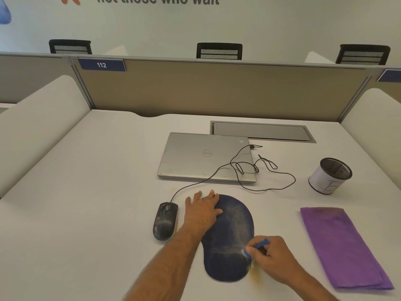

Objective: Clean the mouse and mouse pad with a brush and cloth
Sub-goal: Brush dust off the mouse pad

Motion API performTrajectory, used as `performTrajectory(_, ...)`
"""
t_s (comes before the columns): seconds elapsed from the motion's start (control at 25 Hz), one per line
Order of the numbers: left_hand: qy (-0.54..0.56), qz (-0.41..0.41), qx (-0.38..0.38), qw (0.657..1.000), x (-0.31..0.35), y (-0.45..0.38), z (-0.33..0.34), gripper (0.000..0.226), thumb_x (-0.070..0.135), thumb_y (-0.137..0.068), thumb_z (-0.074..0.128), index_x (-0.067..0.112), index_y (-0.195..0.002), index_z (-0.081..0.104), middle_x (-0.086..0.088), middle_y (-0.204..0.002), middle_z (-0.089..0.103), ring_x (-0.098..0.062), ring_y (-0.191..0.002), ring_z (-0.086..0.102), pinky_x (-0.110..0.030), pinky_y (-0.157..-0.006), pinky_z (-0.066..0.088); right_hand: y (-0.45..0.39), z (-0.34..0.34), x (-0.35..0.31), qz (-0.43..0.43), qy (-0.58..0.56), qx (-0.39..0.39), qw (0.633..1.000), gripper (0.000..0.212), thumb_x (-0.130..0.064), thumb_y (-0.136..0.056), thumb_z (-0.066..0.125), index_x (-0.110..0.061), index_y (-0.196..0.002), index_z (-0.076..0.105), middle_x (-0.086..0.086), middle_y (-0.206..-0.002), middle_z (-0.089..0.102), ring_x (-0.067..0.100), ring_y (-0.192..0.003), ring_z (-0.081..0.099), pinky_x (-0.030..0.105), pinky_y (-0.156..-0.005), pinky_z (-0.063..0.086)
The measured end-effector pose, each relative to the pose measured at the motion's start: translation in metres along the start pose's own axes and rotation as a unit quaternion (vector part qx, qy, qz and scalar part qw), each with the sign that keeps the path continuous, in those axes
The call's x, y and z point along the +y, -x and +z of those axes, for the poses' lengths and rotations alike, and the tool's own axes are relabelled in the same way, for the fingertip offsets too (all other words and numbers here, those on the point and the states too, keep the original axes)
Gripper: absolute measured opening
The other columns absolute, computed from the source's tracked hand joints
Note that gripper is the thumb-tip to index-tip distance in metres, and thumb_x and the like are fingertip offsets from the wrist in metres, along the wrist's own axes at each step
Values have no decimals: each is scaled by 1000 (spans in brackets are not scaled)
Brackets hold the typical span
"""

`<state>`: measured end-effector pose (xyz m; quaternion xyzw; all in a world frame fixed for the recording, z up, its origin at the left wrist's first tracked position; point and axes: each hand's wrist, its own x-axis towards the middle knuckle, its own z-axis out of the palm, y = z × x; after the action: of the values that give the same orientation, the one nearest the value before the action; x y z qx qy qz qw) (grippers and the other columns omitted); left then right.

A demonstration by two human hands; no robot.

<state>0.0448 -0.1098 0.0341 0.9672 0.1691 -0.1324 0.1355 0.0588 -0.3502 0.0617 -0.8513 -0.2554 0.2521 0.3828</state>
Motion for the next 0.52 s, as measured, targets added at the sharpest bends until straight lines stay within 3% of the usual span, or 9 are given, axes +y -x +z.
performTrajectory(0.12, 2, -1, -1, 1000, 0, 0, 0, 59, 49, -106, 37, 33, -159, 16, 8, -166, 16, -28, -152, 10, -57, -120, 10, 4, -1, 4, 21, 14, -46, 999, 16, -14, -79, 66, -18, -65, 72, 8, -66, 67, 14, -59, 60, 25, -58, 51)
performTrajectory(0.16, 3, -1, -1, 1000, 0, 0, 0, 59, 49, -106, 37, 33, -159, 16, 8, -166, 16, -28, -152, 10, -57, -120, 9, 4, -3, 5, 13, 0, -11, 1000, 17, -12, -80, 67, -18, -65, 72, 7, -66, 67, 14, -58, 60, 28, -58, 51)
performTrajectory(0.24, 4, -3, -2, 1000, 0, 0, 0, 59, 49, -106, 37, 33, -159, 16, 8, -166, 16, -28, -152, 10, -57, -120, 9, 8, -2, 6, -17, 2, 58, 998, 19, -14, -82, 68, -24, -67, 73, -6, -65, 69, 12, -62, 63, 22, -56, 50)
performTrajectory(0.28, 5, -4, -3, 1000, 0, -1, 0, 59, 49, -106, 37, 33, -159, 16, 8, -166, 16, -28, -152, 9, -57, -120, 8, 12, 0, 4, -23, 11, 56, 998, 19, -16, -82, 68, -28, -68, 72, -10, -64, 69, 11, -64, 64, 17, -55, 49)
performTrajectory(0.4, 9, -5, -3, 1000, 1, -1, 1, 59, 49, -106, 37, 33, -159, 16, 9, -166, 15, -28, -153, 8, -56, -121, 8, 21, 5, 6, 3, 24, -6, 1000, 21, -18, -80, 69, -29, -63, 72, -6, -64, 69, 15, -66, 64, 23, -60, 54)
performTrajectory(0.52, 8, -5, -2, 1000, 1, -1, 1, 59, 49, -106, 37, 33, -159, 16, 9, -166, 16, -28, -153, 9, -56, -121, 8, 21, 0, 8, -21, -24, 109, 994, 21, -12, -81, 71, -28, -66, 73, -10, -64, 69, 11, -62, 63, 17, -56, 49)
